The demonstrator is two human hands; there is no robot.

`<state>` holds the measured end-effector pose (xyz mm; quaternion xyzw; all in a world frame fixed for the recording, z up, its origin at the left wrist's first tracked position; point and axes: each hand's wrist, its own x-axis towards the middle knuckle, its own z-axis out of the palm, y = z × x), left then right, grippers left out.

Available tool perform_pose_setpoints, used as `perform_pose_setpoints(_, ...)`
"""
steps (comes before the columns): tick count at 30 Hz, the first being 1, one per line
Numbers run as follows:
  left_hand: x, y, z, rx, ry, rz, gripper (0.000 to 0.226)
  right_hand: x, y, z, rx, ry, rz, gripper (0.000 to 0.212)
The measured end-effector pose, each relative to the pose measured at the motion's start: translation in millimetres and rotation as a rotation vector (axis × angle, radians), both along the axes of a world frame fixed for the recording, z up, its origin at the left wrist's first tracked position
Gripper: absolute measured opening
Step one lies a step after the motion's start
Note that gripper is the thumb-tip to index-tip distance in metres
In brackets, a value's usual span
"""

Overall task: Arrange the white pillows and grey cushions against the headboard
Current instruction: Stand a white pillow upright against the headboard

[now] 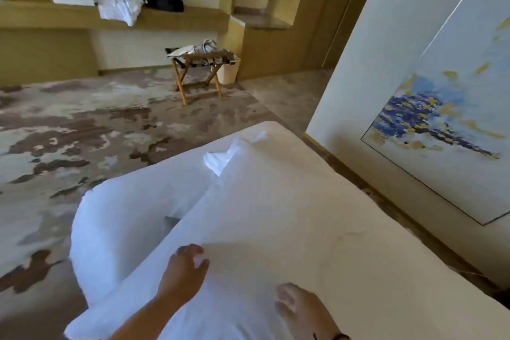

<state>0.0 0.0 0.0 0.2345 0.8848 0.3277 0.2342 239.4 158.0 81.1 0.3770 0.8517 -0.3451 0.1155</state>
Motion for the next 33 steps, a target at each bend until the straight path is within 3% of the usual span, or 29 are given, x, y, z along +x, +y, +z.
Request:
perform_pose_setpoints(3,-40.6,-3.1,-24.1,-0.099,0.097,0.052,0.043,-91.7,7.3,-0.9,0.073,0.013,0.194,0.041)
perform_pose_setpoints(7,-83.3,-0.3,-57.8,-0.151,-0.120,0.161,0.063,-167.7,7.4,-18.1,0.115,-0.035,0.354,0.046)
perform_pose_setpoints(12,-110.6,12.1,-78.2,-0.135,-0.350,0.199,0.104,-189.6,15.1,-49.9,0.195,-0.043,0.491,0.050)
perform_pose_setpoints(16,-118.1,23.0,-79.0,-0.056,-0.447,0.237,0.100,-176.1,33.5,-55.1,0.267,-0.050,0.532,0.055)
perform_pose_setpoints(22,-111.8,40.9,-58.5,-0.087,-0.392,0.147,0.081,-149.5,48.4,-43.5,0.225,-0.080,0.415,0.058)
perform_pose_setpoints(28,-35.5,71.5,-14.7,-0.245,-0.213,-0.157,0.100,-117.4,45.5,-25.1,0.134,0.055,0.082,0.056)
perform_pose_setpoints(33,57.9,66.2,16.8,-0.106,-0.358,-0.484,0.068,-76.0,40.5,-7.9,0.158,0.153,-0.202,0.054)
